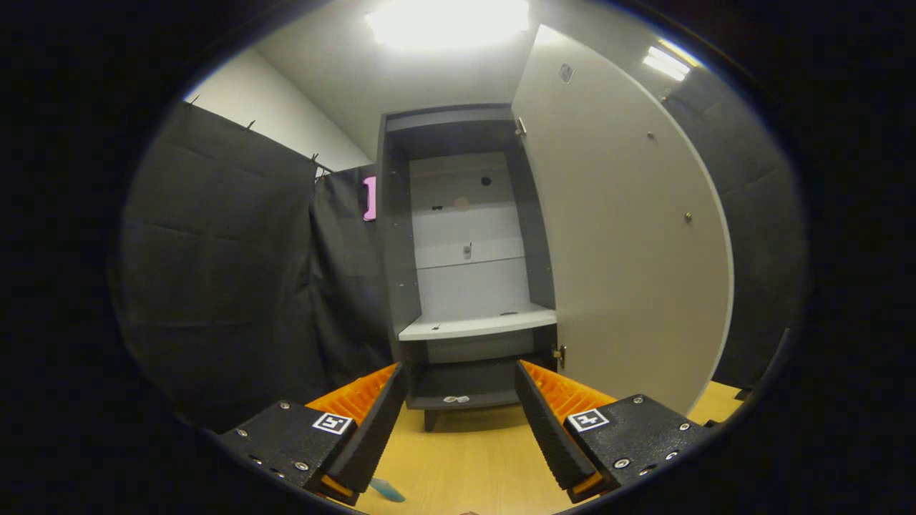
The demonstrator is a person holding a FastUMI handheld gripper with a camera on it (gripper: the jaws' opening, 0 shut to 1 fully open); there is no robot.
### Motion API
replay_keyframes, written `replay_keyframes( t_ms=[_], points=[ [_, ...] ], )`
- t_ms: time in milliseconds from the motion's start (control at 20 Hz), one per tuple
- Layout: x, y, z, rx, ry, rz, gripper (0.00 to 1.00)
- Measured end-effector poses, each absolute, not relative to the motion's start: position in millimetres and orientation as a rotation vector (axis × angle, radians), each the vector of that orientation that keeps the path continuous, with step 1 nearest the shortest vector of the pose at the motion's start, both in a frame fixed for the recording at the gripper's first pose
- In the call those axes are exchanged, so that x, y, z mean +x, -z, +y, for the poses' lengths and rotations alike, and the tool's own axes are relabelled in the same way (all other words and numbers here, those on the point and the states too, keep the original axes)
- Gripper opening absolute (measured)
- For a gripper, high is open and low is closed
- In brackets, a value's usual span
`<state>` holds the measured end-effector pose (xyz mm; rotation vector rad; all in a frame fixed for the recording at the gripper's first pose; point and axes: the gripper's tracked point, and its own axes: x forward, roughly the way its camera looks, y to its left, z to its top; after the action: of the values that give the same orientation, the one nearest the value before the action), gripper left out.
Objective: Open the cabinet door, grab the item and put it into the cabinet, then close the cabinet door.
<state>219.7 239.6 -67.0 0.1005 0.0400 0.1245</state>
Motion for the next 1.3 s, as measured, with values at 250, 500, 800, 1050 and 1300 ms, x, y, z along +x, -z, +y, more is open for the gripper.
replay_keyframes(
  t_ms=[250, 500, 800, 1050, 1300],
  points=[
    [217, 141, 293, 0.057, -0.206, 0.145, 0.93],
    [215, 201, 331, 0.041, -0.263, 0.255, 0.93],
    [211, 258, 360, 0.028, -0.291, 0.395, 0.94],
    [208, 302, 374, -0.002, -0.289, 0.496, 0.94],
    [200, 343, 372, -0.045, -0.273, 0.579, 0.92]
  ],
)
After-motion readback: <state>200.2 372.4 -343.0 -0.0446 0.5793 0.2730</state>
